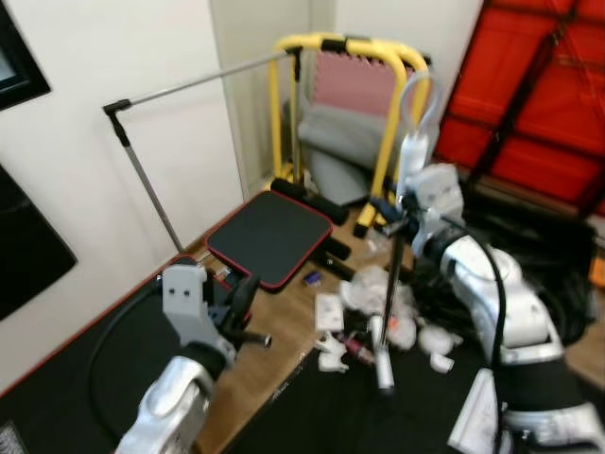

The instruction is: Sweep floor

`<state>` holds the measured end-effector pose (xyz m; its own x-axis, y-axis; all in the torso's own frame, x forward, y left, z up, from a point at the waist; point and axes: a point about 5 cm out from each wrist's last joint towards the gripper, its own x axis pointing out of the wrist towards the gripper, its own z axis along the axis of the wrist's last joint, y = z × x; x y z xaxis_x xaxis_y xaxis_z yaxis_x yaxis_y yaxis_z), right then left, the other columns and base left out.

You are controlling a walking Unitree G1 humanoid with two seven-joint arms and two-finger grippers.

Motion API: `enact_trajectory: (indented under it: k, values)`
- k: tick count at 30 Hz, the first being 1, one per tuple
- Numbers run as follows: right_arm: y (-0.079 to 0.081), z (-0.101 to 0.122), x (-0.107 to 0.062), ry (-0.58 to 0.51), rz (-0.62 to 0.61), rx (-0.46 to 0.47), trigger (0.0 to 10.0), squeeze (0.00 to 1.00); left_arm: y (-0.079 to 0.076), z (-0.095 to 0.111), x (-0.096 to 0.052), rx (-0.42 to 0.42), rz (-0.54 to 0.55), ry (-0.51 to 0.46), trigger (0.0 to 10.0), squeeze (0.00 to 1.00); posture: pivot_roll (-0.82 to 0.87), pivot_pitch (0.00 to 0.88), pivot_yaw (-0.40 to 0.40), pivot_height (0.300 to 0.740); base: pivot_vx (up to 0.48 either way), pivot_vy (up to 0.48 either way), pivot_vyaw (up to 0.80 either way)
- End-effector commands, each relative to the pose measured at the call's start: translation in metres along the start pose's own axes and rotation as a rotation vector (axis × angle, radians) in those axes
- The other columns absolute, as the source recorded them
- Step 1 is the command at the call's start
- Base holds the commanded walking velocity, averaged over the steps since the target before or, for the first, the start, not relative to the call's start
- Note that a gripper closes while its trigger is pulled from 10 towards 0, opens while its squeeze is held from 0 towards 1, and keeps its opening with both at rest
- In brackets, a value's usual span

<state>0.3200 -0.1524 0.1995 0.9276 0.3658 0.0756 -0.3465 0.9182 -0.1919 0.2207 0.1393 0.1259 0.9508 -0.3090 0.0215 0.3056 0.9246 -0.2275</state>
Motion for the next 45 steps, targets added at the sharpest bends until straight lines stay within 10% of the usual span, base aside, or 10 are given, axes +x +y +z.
enact_trajectory:
  k: [1, 24, 25, 45]
  values:
    - [-0.009, 0.012, -0.002, -0.076, -0.04, -0.022, 10.0, 0.0, -0.002, -0.001, 0.002, 0.016, -0.029, -0.003, 10.0, 0.0, -0.09, 0.0, -0.048, 0.74, 0.0, 0.0, -0.8]
    - [-0.007, -0.008, -0.001, -0.034, -0.053, -0.055, 10.0, 0.0, 0.007, 0.003, 0.003, 0.017, 0.059, -0.073, 10.0, 0.0, -0.09, 0.0, -0.054, 0.74, 0.0, 0.0, -0.57]
    - [-0.006, -0.008, -0.002, -0.053, -0.044, -0.038, 0.0, 0.0, 0.007, 0.004, 0.003, 0.016, 0.066, -0.079, 10.0, 0.0, -0.08, 0.0, -0.056, 0.74, 0.0, 0.0, 0.0]
    - [-0.009, -0.004, 0.001, -0.113, -0.059, 0.069, 0.0, 0.0, 0.011, 0.006, 0.004, 0.015, 0.096, -0.107, 10.0, 0.0, -0.08, 0.0, -0.056, 0.74, 0.0, 0.0, 0.0]
